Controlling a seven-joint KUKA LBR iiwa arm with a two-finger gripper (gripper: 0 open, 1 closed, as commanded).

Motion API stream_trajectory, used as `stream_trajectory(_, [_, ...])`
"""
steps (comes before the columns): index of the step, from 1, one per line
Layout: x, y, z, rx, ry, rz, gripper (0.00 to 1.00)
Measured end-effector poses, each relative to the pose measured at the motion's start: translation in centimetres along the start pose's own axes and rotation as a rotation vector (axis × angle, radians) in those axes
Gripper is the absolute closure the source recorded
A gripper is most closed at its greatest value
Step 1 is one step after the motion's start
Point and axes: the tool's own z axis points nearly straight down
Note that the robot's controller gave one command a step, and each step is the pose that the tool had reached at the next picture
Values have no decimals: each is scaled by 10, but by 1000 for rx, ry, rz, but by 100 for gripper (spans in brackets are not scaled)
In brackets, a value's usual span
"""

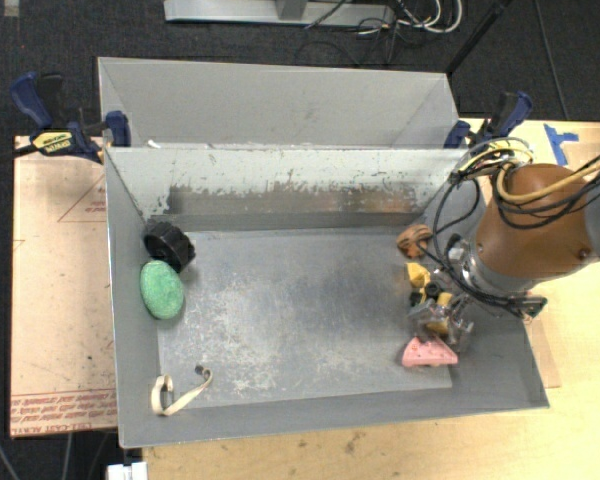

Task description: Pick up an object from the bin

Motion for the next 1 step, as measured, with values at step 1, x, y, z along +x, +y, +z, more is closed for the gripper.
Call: stream_trajectory(1, [0,0,0,0,0,0,100])
